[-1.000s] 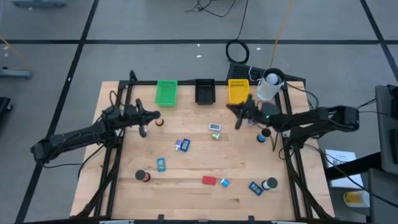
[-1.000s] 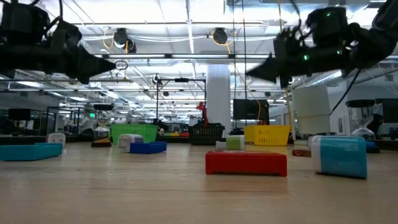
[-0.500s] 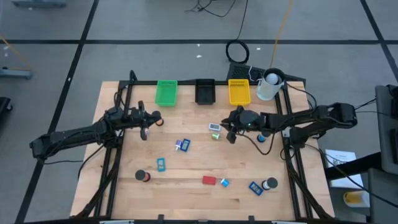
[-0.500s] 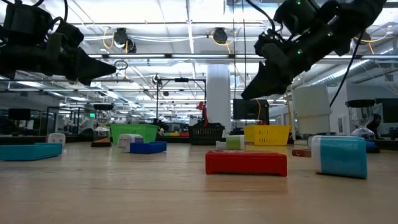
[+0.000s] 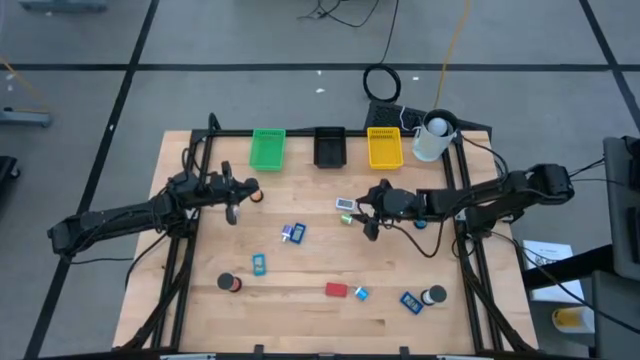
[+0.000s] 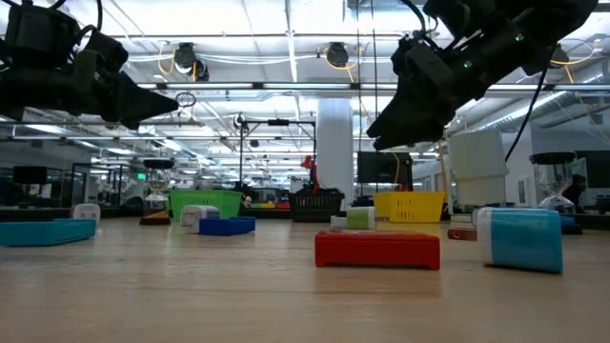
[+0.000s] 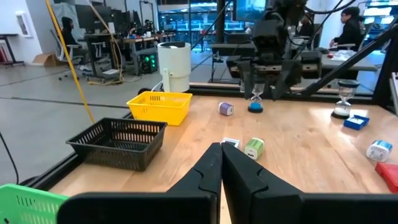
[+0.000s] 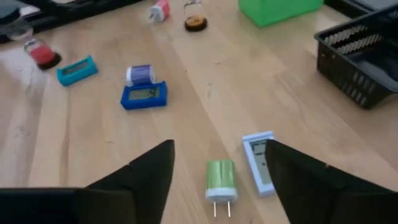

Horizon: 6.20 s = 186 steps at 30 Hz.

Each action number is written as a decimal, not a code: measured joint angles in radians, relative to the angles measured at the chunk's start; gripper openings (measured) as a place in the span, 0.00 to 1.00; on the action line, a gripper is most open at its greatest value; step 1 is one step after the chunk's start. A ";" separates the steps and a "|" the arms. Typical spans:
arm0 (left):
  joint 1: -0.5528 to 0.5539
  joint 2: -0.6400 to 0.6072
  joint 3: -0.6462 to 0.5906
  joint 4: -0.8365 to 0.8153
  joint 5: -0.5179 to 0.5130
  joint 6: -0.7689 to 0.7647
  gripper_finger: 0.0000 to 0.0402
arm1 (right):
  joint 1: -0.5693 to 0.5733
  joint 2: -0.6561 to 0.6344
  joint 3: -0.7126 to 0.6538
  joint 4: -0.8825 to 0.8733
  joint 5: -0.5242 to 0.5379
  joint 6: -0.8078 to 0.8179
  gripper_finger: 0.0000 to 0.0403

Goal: Pick & Place Office items
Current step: Put the green charger adapter into the yellow bin, then put the orange hourglass into the green bin

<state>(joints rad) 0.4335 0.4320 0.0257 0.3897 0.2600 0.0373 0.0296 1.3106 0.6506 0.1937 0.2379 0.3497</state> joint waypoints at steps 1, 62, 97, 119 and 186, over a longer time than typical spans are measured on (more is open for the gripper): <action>0.000 0.000 0.000 0.013 0.000 -0.006 0.05 | 0.008 0.001 0.000 -0.003 0.008 0.012 0.65; -0.068 0.000 0.001 0.048 0.002 0.046 0.07 | 0.037 0.410 0.204 -0.158 0.048 0.032 0.31; -0.069 0.000 0.001 0.024 0.004 0.036 0.08 | -0.629 0.180 0.330 -0.455 -0.010 -0.098 0.36; -0.069 0.000 0.001 0.011 0.006 0.040 0.08 | -0.726 0.518 0.703 -0.800 0.084 -0.314 0.36; -0.356 0.000 0.001 -0.185 -0.366 -0.173 0.06 | -0.400 -0.272 -0.200 0.296 0.150 -0.314 0.00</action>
<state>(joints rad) 0.0779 0.4316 0.0265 0.2047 -0.1058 -0.1355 -0.3702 1.0389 0.4503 0.4892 0.3882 0.0360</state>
